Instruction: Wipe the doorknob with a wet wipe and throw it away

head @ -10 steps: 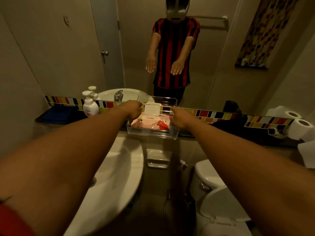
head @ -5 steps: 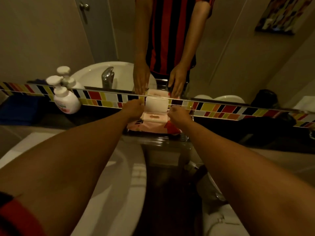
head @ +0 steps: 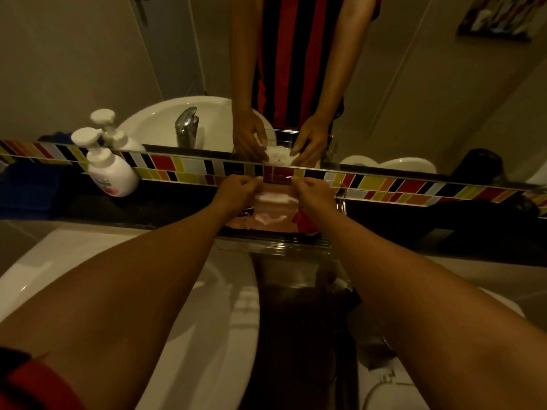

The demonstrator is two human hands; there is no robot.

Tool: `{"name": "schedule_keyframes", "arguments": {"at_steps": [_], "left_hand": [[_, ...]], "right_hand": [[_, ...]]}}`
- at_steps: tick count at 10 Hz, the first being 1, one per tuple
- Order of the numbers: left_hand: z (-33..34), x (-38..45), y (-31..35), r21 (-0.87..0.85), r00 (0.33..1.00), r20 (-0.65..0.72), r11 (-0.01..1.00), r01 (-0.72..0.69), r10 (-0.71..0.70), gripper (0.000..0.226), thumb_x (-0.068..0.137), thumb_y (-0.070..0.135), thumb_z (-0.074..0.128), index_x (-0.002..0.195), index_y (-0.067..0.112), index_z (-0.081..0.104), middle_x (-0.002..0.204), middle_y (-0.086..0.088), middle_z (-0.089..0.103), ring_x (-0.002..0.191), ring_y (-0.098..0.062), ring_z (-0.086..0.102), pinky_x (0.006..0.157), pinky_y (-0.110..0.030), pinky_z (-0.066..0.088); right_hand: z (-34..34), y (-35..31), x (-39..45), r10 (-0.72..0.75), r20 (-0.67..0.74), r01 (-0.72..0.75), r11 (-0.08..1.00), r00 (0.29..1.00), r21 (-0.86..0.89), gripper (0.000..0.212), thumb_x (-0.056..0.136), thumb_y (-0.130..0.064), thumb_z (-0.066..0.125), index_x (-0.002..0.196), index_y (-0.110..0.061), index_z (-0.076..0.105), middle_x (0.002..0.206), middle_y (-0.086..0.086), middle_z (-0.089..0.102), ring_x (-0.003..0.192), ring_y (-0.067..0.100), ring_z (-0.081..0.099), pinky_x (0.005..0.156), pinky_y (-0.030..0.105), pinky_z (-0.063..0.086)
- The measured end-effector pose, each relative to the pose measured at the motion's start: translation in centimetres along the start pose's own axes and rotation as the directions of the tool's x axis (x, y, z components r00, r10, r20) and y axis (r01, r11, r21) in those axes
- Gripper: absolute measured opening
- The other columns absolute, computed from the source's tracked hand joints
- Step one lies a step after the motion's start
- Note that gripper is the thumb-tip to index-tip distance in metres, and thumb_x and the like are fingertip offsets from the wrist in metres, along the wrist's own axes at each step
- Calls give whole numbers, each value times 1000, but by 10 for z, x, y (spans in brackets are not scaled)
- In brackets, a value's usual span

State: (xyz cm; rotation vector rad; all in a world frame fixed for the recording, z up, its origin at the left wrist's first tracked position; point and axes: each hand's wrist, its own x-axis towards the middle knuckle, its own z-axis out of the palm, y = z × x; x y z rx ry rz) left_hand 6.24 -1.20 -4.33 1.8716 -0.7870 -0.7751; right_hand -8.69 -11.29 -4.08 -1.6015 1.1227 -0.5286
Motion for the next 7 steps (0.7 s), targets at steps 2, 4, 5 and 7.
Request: {"name": "schedule_keyframes", "arguments": {"at_steps": [2,4,5,7], "left_hand": [[7,-14,-11,402,984,153,904,-145,89,20,93,25,60,108,18,70,105,-3,69,91,-17,67,83,-36,58],[18,-8,-14,67,991,115,996,57,-64,29,85,11,56,112,7,67,103,-6,67,77,-15,68,68,-26,57],[21,-9,-8,-34,986,40,986,161,-159,18,86,10,54,92,18,69,90,-3,71,63,-9,72,59,-24,61],[14,-21,10,162,984,160,986,50,-76,36,94,4,52,128,-6,56,130,-29,58,71,-17,63,44,-1,43]], "right_hand": [[2,22,-13,-141,163,192,912,977,-363,17,94,-19,58,106,-16,70,111,1,65,92,14,64,76,27,54],[3,27,-11,-158,301,324,683,941,-654,9,91,-14,60,88,-15,69,113,3,63,103,22,60,90,36,53],[2,22,-14,-199,344,394,566,918,-724,11,92,-14,59,95,-14,70,113,5,63,104,22,59,87,32,52],[-1,0,-21,-119,388,383,569,914,-728,24,93,-18,58,117,-17,61,117,5,61,107,22,59,92,36,51]]}}
